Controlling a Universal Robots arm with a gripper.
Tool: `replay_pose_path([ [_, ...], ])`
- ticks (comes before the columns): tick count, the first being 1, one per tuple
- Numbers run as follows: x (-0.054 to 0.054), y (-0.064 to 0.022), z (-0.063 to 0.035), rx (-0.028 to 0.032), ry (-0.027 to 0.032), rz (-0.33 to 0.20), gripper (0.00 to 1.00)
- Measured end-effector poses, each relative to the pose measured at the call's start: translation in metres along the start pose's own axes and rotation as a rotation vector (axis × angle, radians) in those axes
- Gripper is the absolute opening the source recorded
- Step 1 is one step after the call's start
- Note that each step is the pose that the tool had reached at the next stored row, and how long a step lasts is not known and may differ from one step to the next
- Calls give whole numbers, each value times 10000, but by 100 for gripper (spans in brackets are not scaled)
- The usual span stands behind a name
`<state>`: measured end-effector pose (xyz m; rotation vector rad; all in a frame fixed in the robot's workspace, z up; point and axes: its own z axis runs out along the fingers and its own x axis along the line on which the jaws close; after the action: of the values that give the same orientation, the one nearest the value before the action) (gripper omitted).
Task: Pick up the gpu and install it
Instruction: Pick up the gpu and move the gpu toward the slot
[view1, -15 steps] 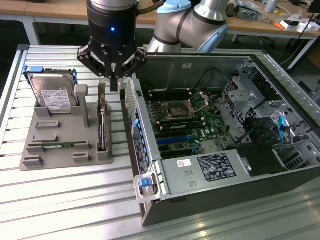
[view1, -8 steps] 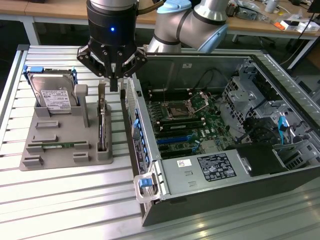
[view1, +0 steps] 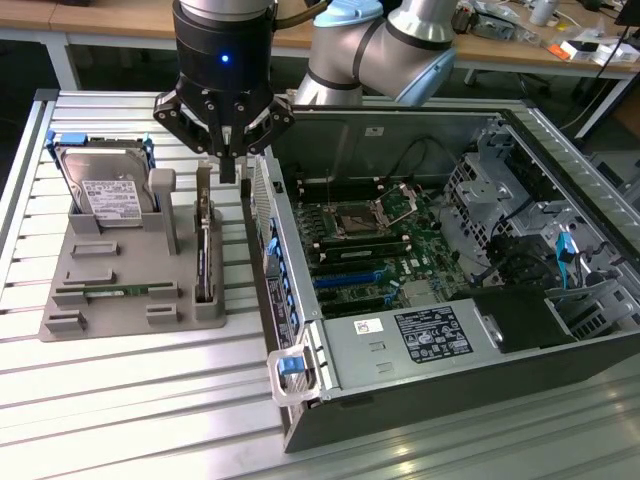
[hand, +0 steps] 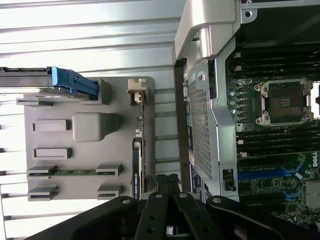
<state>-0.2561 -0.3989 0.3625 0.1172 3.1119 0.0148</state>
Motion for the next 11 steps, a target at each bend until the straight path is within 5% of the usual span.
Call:
replay_pose_path([
  [6,1,0,0,0,0,0,42],
  [11,2,0,0,0,0,0,42],
])
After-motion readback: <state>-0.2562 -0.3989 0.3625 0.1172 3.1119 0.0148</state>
